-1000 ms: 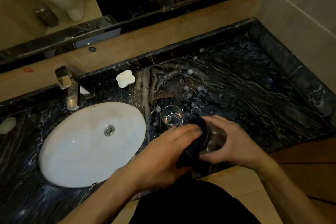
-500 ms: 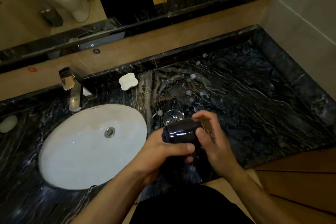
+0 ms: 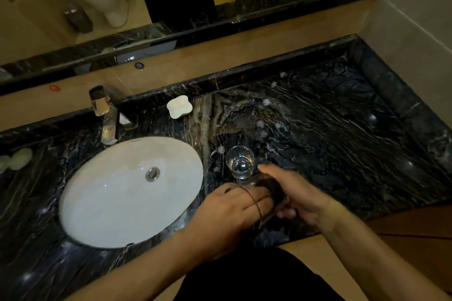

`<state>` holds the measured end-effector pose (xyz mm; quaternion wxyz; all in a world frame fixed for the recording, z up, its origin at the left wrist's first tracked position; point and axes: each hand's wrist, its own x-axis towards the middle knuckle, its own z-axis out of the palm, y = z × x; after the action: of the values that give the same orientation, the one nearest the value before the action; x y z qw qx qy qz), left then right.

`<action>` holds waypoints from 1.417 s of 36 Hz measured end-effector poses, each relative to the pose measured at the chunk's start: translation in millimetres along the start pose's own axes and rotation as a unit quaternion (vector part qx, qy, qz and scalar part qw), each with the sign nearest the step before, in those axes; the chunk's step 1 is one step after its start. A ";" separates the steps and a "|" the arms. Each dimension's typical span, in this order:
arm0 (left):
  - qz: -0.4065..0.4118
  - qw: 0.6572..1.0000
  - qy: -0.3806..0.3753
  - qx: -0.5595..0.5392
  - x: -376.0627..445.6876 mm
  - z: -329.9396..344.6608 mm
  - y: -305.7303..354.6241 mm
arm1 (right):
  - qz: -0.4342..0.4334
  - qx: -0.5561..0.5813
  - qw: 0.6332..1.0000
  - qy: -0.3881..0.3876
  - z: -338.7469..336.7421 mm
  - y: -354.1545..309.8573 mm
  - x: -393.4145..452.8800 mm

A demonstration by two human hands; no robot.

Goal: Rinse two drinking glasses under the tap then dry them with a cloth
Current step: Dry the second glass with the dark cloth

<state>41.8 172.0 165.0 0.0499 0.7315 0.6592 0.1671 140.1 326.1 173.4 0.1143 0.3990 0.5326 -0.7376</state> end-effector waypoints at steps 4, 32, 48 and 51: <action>-0.127 0.979 0.033 -0.155 3.4 -8.6 -0.3 | -0.045 0.013 0.998 -0.035 0.1 9.0 -0.5; -0.204 0.949 0.014 -0.241 7.3 -23.2 -5.7 | -0.081 0.098 0.991 -0.031 11.8 4.3 1.1; -0.312 0.863 0.030 -0.395 27.5 -37.2 17.3 | -0.369 0.006 0.907 0.203 16.5 6.0 9.0; -0.089 0.993 -0.024 -0.068 10.7 -25.3 0.7 | -0.177 -0.002 0.978 0.108 11.2 1.3 8.6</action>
<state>35.4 178.7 190.8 0.1305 0.6687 0.7073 0.1887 130.0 318.0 167.7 -0.0758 0.3754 0.6057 -0.6974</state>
